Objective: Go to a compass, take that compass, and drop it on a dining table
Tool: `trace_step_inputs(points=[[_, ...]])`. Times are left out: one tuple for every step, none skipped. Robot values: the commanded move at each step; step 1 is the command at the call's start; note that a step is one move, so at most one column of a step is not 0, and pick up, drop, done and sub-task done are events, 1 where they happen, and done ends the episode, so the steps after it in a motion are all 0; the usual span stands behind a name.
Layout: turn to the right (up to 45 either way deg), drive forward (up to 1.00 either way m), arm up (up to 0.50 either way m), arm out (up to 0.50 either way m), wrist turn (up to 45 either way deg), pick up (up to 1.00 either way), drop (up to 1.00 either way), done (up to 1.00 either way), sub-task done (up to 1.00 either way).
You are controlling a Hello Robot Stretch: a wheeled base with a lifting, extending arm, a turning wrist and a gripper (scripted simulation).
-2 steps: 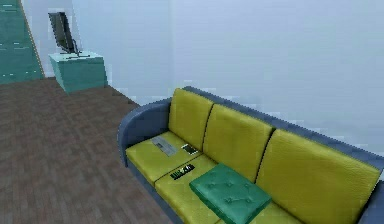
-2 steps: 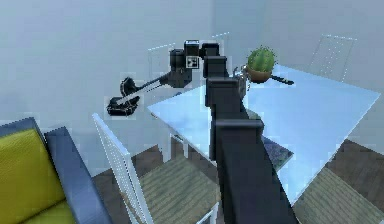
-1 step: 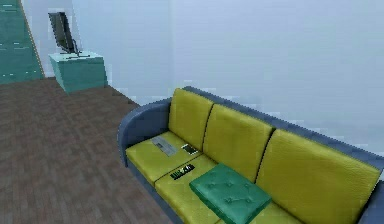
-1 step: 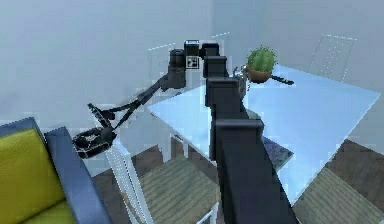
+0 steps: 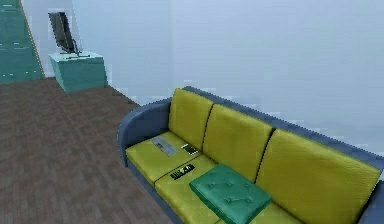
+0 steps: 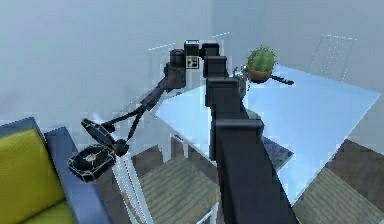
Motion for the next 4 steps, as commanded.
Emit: trace_step_inputs(points=[[0.0, 0.0, 0.0, -0.4, 0.0, 0.0, 0.0, 0.0, 0.0], [-45.0, 0.0, 0.0, 0.0, 0.0, 0.0, 0.0, 0.0, 0.0], [-45.0, 0.0, 0.0, 0.0, 0.0, 0.0, 0.0, 0.0, 0.0], [-45.0, 0.0, 0.0, 0.0, 0.0, 0.0, 0.0, 0.0, 0.0]])
